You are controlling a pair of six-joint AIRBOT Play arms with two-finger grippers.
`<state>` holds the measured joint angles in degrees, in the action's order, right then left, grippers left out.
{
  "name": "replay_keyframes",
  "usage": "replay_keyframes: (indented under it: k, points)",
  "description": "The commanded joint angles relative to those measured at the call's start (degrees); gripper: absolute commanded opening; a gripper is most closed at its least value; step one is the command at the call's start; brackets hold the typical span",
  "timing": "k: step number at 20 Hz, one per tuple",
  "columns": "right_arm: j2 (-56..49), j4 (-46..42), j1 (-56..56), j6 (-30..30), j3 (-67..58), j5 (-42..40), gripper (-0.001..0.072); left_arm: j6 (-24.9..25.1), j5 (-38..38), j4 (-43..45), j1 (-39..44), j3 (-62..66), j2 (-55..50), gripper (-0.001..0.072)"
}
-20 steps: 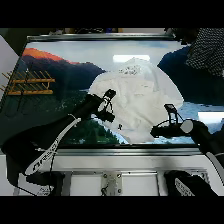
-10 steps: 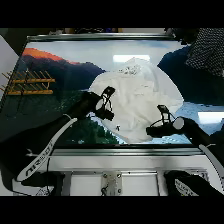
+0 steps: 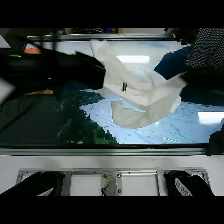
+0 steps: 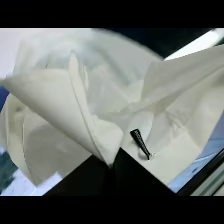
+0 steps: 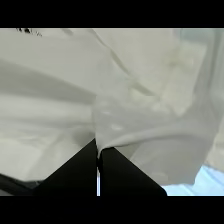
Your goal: Fold the clothes and pants, and hang the long-sleeved shirts on hangers.
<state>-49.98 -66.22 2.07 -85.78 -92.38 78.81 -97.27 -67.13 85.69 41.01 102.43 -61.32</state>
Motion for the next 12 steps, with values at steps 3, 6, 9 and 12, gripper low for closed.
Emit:
replay_keyframes:
  k: [3,6,9,12]
  points:
    - [1.5,2.4,-0.2,-7.2,-24.1,-3.4,0.0013,0.0,8.1,2.0,7.1,11.1,8.1,0.0006]
    - [0.7,2.2,-0.2,-10.5,-24.5,-8.0,0.0013,-0.6,8.6,7.5,6.4,14.0,6.6,0.0006]
    - [-5.9,2.4,-0.2,-11.1,-24.4,-5.1,0.0013,-3.0,5.2,9.2,1.3,11.6,2.4,0.0006]
    - [-16.2,2.3,-0.2,-7.1,-22.2,0.7,0.0013,-6.3,-5.2,6.4,-6.8,4.3,-3.7,0.0007]
